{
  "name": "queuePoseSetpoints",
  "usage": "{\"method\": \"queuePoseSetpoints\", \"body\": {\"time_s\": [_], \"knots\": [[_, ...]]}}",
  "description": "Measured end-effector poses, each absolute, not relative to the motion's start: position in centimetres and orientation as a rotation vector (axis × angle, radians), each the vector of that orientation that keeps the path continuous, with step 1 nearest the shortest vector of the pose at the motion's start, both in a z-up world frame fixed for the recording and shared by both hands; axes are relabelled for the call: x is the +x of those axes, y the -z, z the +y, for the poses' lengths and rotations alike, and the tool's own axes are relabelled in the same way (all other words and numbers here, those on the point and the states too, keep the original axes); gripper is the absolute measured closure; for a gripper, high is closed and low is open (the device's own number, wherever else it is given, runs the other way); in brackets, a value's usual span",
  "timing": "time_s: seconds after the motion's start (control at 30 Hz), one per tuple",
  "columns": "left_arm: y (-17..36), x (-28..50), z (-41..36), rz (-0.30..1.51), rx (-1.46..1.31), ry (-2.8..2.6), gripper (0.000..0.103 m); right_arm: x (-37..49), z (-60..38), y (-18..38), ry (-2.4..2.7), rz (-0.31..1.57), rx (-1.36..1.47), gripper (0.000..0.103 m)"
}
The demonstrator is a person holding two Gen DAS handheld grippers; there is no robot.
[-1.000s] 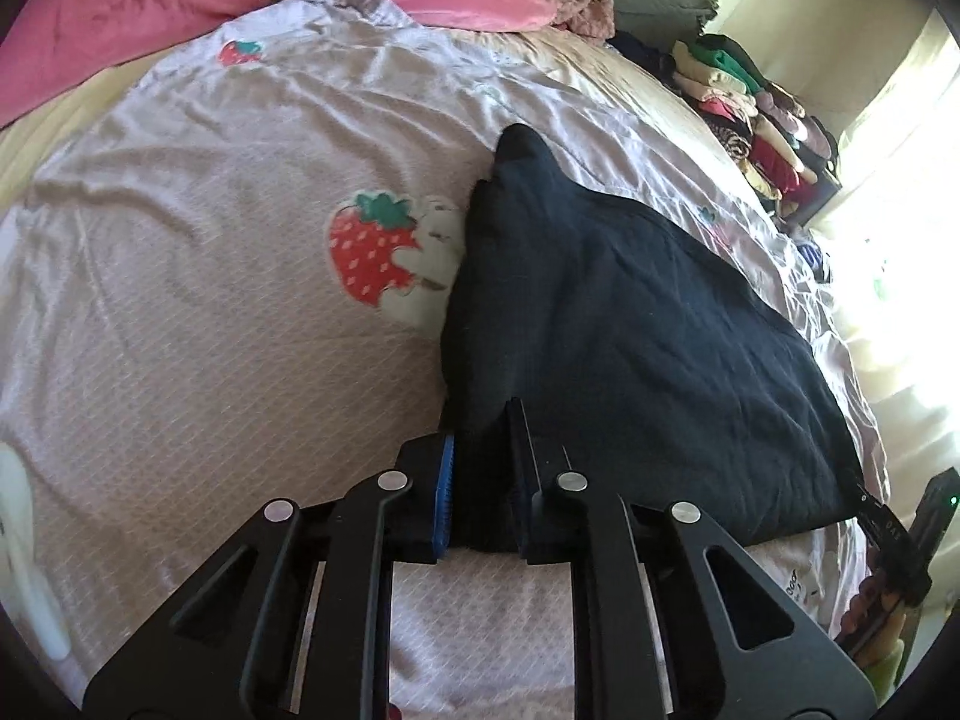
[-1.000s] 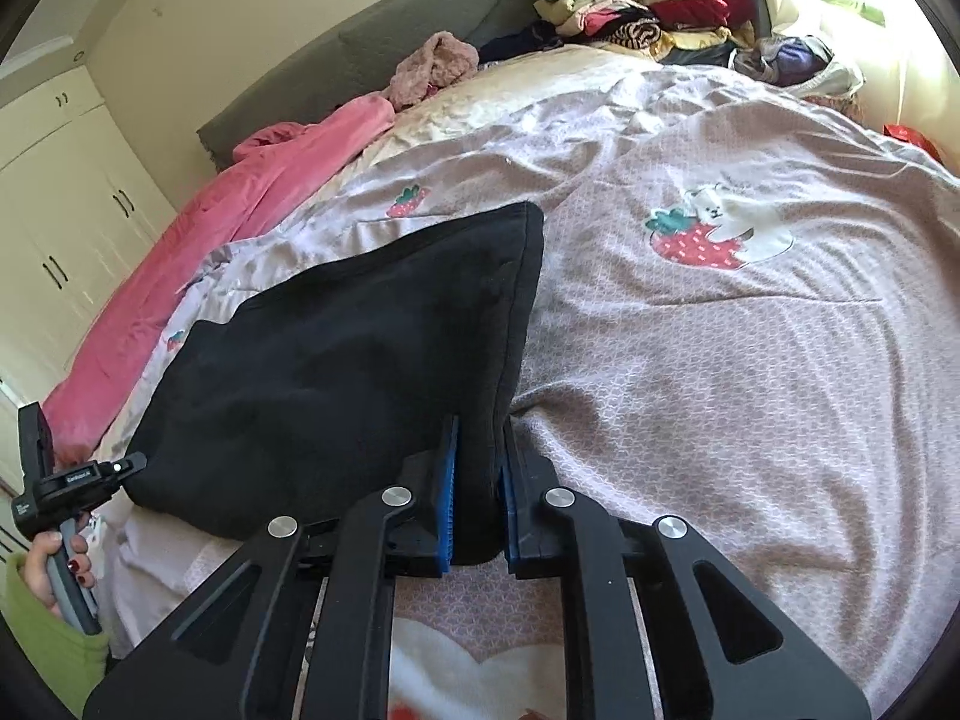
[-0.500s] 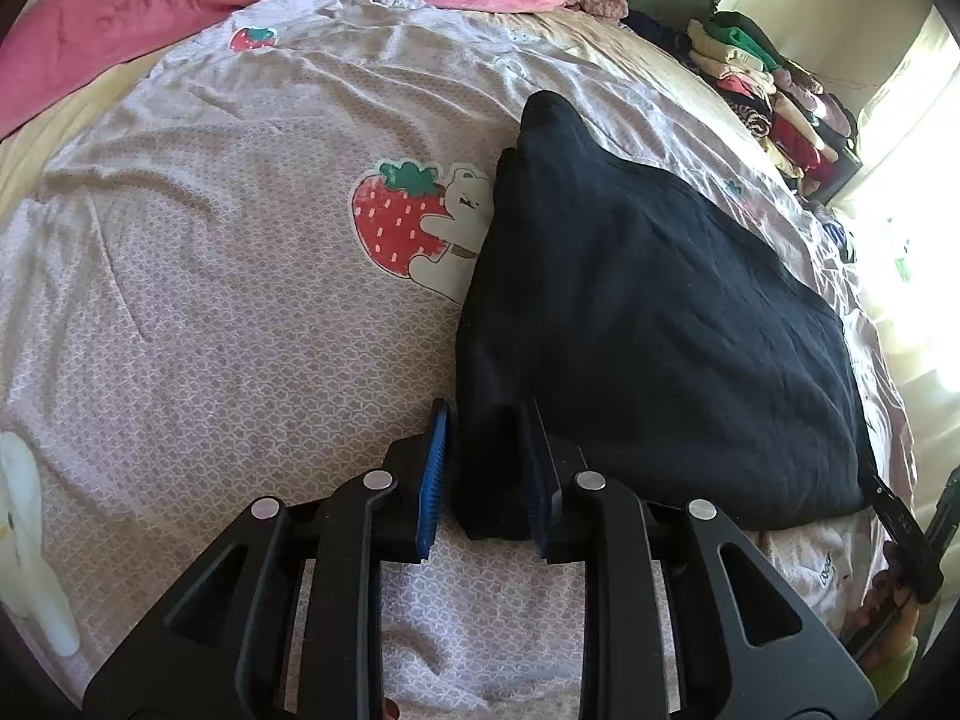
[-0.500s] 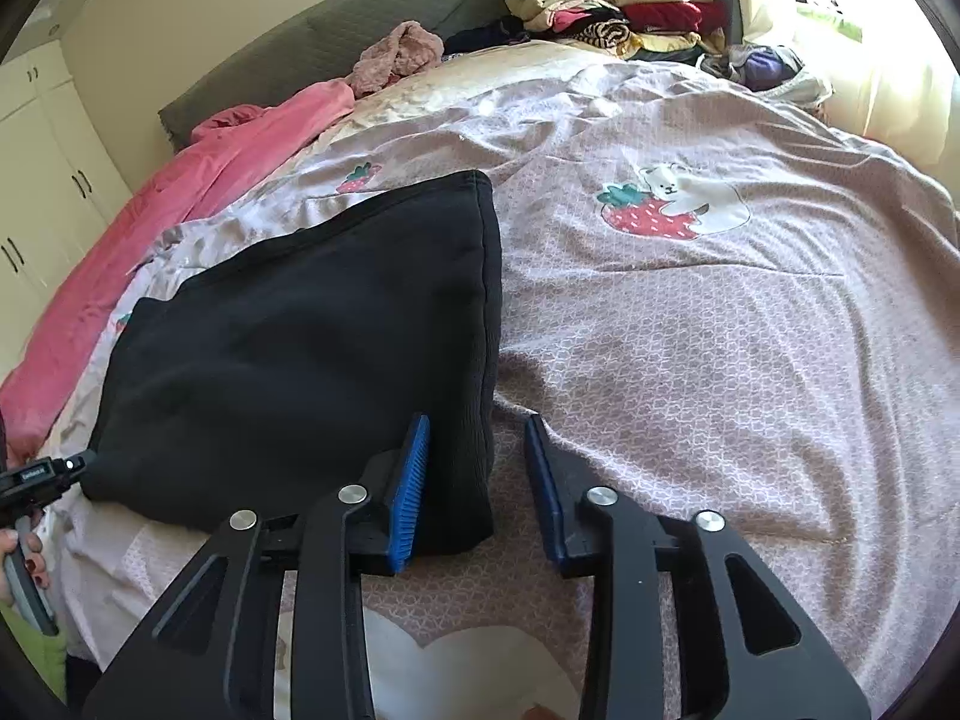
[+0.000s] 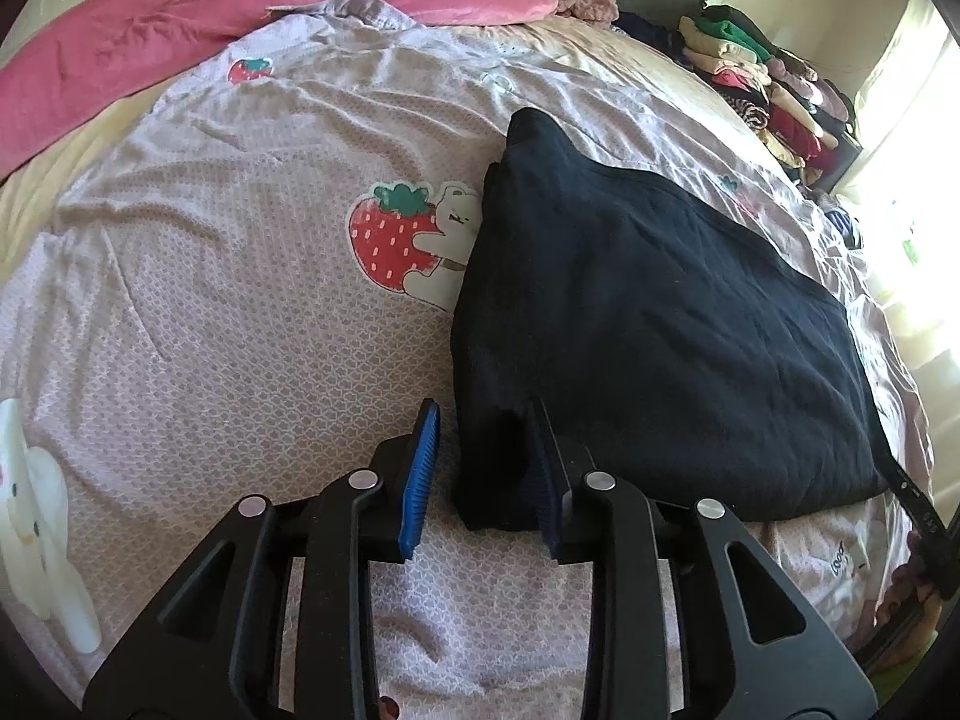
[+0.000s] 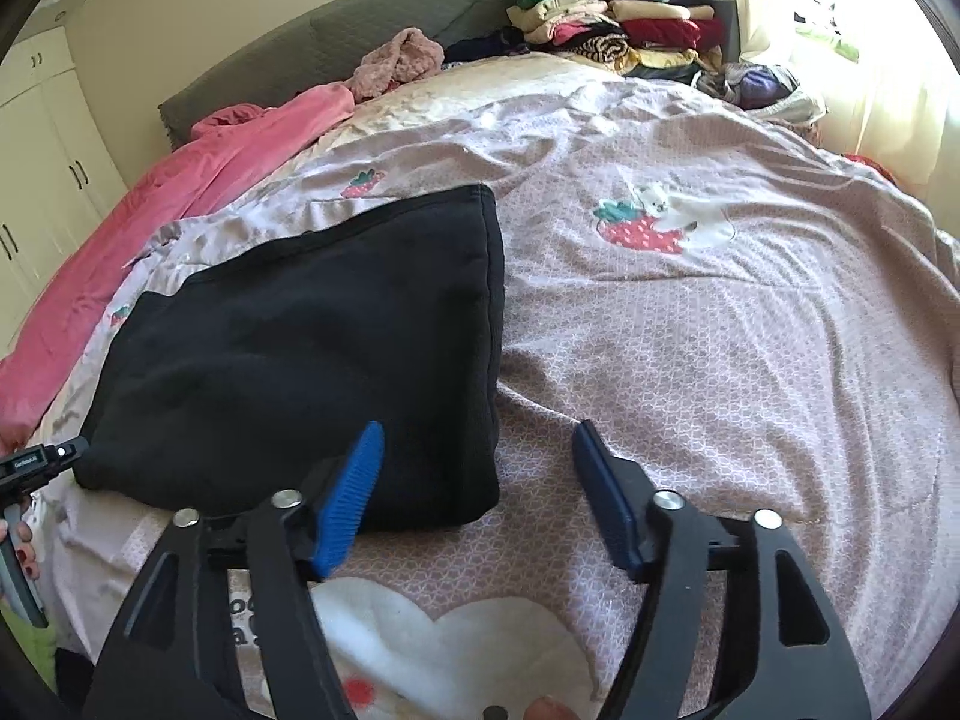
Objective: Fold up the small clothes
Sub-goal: 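Open both grippers and withdraw from the folded sweatshirt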
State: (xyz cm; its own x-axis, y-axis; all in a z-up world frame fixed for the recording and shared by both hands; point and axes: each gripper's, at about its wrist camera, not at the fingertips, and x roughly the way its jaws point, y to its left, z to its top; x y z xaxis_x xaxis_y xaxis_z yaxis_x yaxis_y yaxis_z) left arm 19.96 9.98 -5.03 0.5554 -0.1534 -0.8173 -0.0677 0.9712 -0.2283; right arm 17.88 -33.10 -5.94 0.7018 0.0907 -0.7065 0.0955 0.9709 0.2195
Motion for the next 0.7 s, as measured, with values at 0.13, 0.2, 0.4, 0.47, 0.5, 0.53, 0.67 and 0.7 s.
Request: {"method": "queuePoseSetpoints", "body": {"time_s": [0.13, 0.2, 0.4, 0.47, 0.5, 0.53, 0.67, 0.7], "knots": [[4.3, 19.5, 9.3, 0.961, -0.194, 0.042, 0.072, 17.4, -32.2, 4.7, -0.003, 0.761, 0.211, 0.020], [4.0, 19.3, 9.0, 0.952, -0.171, 0.040, 0.068, 17.1, -31.6, 4.0, -0.011, 0.740, 0.190, 0.015], [3.2, 18.8, 8.3, 0.920, -0.120, 0.031, 0.061, 16.7, -29.6, 2.7, -0.061, 0.716, 0.152, 0.010], [3.0, 18.7, 8.3, 0.912, -0.117, 0.034, 0.047, 16.6, -28.7, 2.4, -0.079, 0.711, 0.135, 0.007], [2.9, 18.6, 8.3, 0.907, -0.119, 0.036, 0.043, 16.6, -28.3, 2.3, -0.088, 0.707, 0.129, 0.007], [2.8, 18.5, 8.3, 0.903, -0.120, 0.038, 0.042, 16.5, -27.7, 2.1, -0.104, 0.704, 0.124, 0.007], [2.3, 18.4, 8.3, 0.879, -0.115, 0.037, 0.032, 16.4, -25.7, 1.7, -0.147, 0.696, 0.091, 0.005], [2.2, 18.3, 8.2, 0.872, -0.108, 0.035, 0.031, 16.3, -25.3, 1.6, -0.157, 0.695, 0.084, 0.005]]}}
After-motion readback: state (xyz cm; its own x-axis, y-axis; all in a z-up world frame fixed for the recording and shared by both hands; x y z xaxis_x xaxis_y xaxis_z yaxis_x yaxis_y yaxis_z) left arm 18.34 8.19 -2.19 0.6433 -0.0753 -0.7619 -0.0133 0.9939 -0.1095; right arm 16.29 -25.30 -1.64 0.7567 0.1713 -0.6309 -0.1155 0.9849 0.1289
